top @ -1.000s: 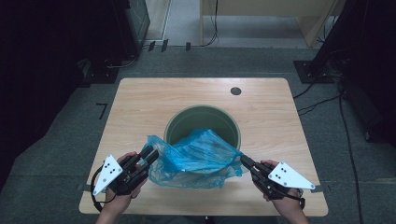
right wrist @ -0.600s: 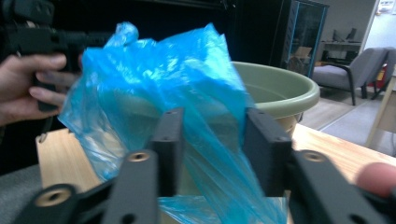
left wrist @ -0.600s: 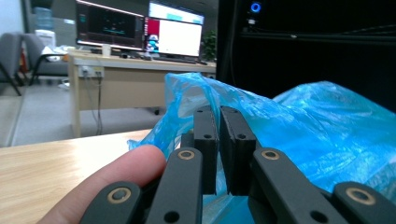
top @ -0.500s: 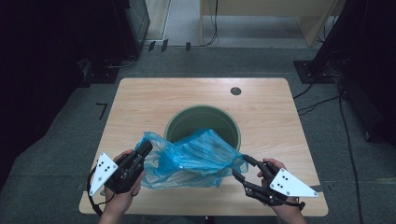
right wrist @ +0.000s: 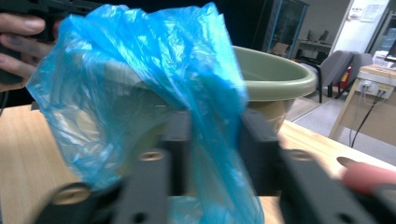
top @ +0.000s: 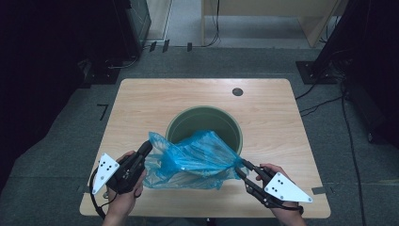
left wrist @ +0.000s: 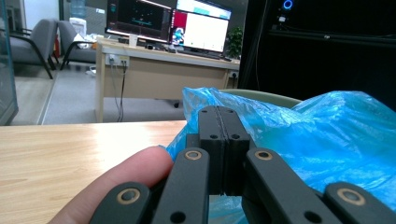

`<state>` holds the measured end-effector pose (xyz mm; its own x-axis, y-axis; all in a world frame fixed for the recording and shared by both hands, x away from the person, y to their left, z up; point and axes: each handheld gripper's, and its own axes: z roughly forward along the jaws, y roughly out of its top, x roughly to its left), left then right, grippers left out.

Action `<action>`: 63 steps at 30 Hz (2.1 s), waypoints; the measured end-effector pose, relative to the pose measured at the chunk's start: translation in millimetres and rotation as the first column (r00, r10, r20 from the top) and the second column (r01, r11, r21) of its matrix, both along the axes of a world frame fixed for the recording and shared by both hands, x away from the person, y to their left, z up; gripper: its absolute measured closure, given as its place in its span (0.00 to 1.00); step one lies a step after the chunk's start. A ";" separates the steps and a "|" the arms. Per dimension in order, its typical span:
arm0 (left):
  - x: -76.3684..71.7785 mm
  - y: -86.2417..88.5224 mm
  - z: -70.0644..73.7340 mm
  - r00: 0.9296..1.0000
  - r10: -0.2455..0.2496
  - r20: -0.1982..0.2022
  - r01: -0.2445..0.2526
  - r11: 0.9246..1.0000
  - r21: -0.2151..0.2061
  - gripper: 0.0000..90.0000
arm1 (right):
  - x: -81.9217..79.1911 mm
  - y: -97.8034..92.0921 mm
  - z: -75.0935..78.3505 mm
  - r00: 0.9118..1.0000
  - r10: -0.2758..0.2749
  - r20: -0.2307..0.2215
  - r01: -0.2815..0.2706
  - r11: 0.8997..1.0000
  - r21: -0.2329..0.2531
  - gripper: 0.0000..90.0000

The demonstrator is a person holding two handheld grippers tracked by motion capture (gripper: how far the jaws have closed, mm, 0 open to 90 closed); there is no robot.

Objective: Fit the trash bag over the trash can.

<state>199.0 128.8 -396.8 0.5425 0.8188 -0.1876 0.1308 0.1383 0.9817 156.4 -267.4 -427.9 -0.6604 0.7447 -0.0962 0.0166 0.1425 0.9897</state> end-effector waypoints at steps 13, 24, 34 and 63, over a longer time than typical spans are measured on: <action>13.7 -8.8 9.6 0.999 0.035 0.008 -0.035 0.999 0.018 1.00 | 20.2 -7.1 15.0 0.995 -0.086 -0.051 0.087 0.996 0.018 0.94; 42.8 -24.1 20.9 0.993 0.115 0.009 -0.115 0.991 0.062 1.00 | 53.2 -8.7 31.2 0.983 -0.150 -0.101 0.152 0.988 0.005 0.95; 88.6 -39.1 -2.4 0.976 0.146 -0.165 -0.139 0.989 0.053 1.00 | 86.6 -6.2 24.5 0.949 -0.200 -0.243 0.202 0.979 -0.017 1.00; 130.4 -58.8 -92.6 0.810 0.227 -0.542 -0.156 0.972 0.174 1.00 | 141.1 10.9 -39.6 0.846 -0.236 -0.477 0.222 0.971 -0.087 1.00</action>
